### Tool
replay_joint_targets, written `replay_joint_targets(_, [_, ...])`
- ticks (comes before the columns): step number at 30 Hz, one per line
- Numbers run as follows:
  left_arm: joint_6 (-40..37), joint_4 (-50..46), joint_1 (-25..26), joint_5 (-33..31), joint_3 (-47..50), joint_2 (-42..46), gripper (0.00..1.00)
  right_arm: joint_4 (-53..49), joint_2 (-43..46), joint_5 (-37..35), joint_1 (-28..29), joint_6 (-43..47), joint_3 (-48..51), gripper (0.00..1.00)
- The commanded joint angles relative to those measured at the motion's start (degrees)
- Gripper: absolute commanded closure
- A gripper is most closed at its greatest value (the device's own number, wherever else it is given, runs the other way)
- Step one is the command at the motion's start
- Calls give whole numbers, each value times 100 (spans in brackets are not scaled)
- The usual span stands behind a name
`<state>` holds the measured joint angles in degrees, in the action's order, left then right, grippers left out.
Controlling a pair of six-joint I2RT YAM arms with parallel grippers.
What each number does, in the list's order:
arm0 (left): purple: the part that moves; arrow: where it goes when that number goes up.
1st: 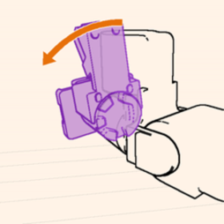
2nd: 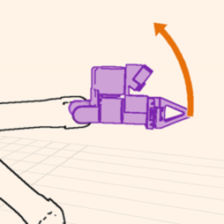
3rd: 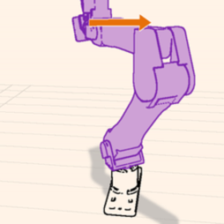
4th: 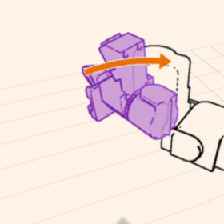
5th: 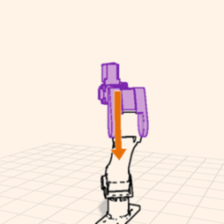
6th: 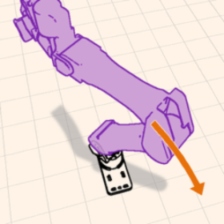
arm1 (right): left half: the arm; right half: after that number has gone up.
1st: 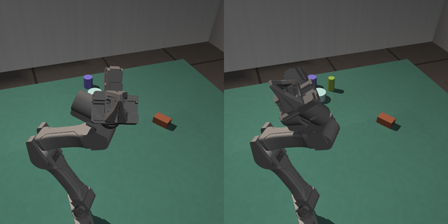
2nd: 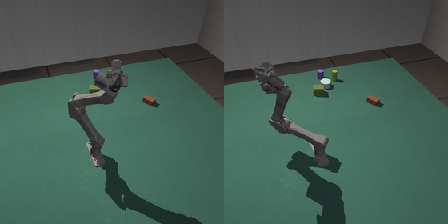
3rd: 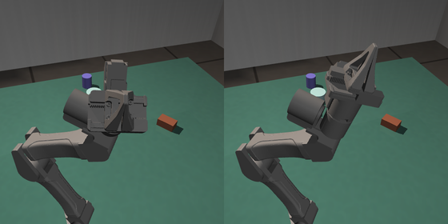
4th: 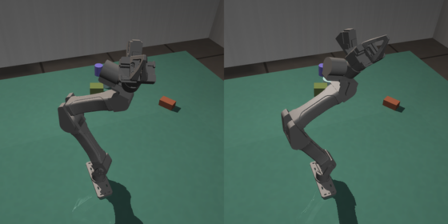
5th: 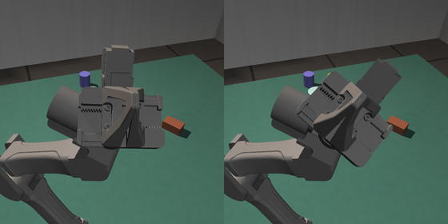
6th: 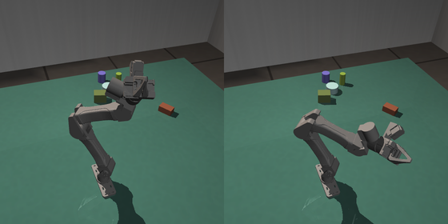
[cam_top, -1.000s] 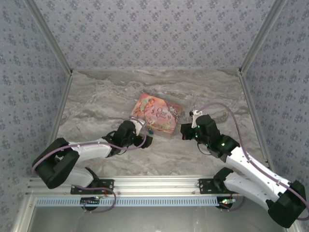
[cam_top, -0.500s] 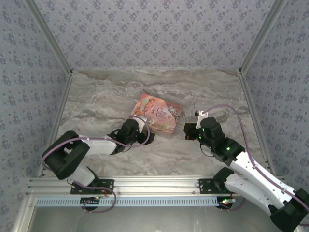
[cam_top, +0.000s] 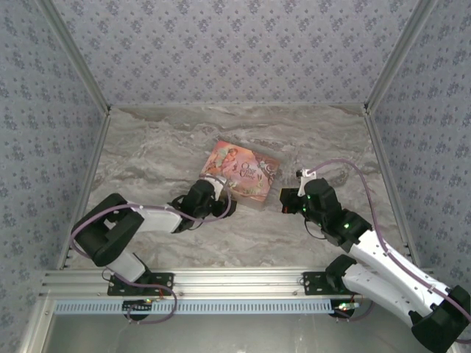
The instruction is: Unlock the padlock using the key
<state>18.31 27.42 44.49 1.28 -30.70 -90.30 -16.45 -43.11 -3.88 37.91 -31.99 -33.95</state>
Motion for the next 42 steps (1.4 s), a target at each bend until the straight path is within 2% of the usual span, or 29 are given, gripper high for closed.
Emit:
replay_joint_targets(1, [83,298,57,180,-199,-106,33,-93,108,-139,15,-49,65,100])
replay_joint_targets(7, [193,334,72,215,-301,-243,36,379,-208,248,-32,-49,158,100])
replay_joint_targets(21, [222,334,69,187,-288,-225,36,2293,-3247,1840,-627,-165,-902,100])
replay_joint_targets(29, [248,310,74,189,-305,-230,36,2422,-4237,1952,-692,-288,-1387,100])
replay_joint_targets(42, [288,321,77,259,-367,-272,36,2069,-4388,1607,-618,-592,-789,100])
